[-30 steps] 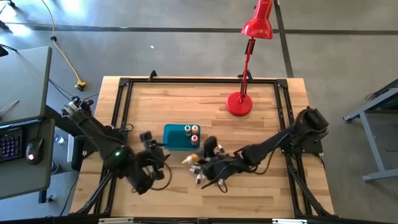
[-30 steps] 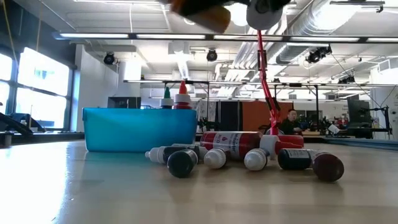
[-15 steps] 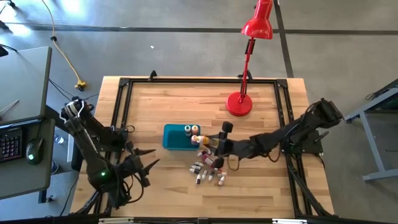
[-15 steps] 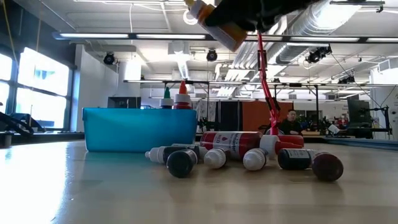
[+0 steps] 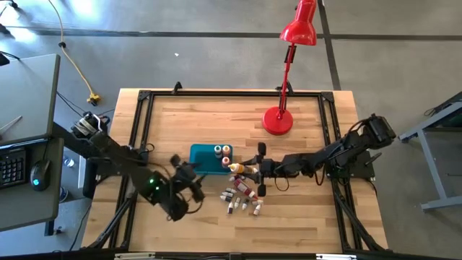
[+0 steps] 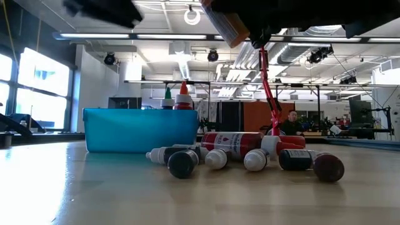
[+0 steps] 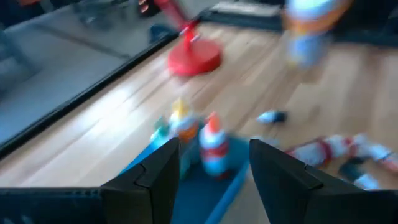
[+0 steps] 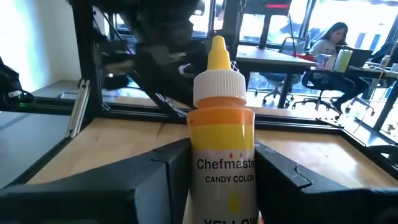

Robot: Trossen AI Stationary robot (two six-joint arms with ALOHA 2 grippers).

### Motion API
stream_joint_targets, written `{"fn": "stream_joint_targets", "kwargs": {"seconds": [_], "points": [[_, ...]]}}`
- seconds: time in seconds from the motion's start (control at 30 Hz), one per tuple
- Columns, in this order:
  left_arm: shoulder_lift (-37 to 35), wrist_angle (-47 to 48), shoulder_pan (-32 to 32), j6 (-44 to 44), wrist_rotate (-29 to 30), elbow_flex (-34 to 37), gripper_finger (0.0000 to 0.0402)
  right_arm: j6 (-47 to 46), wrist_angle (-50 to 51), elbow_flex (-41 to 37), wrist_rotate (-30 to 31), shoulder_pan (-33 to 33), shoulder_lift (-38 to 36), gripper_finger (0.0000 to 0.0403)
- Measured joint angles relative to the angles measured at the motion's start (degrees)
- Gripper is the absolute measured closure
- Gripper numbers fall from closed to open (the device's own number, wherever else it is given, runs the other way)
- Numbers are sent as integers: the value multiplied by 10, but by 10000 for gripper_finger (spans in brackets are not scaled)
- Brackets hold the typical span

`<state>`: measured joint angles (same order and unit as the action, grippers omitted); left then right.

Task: Pick & Place food coloring
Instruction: Put the large yellow food coloring into the blue bin

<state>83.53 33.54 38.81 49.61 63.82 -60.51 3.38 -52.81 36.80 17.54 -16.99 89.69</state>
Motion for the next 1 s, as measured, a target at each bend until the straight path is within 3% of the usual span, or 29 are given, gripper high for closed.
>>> {"fn": "stream_joint_targets", "kwargs": {"seconds": [0.17, 0.3, 0.43, 0.6, 0.87, 1.0], "points": [[0, -272, -39, -286, -97, 0, 215, 3, -24, 0, -7, 0, 0, 265], [0, -394, -64, -408, -176, 0, 215, 3, -52, 0, -75, 0, 0, 265], [0, -439, -86, -456, -215, 0, 215, -3, -96, 0, -122, -1, 0, 265], [0, -489, -117, -485, -307, 0, 215, -8, -105, 0, -131, 0, 0, 265], [0, -527, -153, -509, -395, 0, 215, -8, -119, 0, -147, 0, 0, 265], [0, -534, -153, -509, -403, 0, 224, -5, -119, 0, -146, 0, 0, 265]]}}
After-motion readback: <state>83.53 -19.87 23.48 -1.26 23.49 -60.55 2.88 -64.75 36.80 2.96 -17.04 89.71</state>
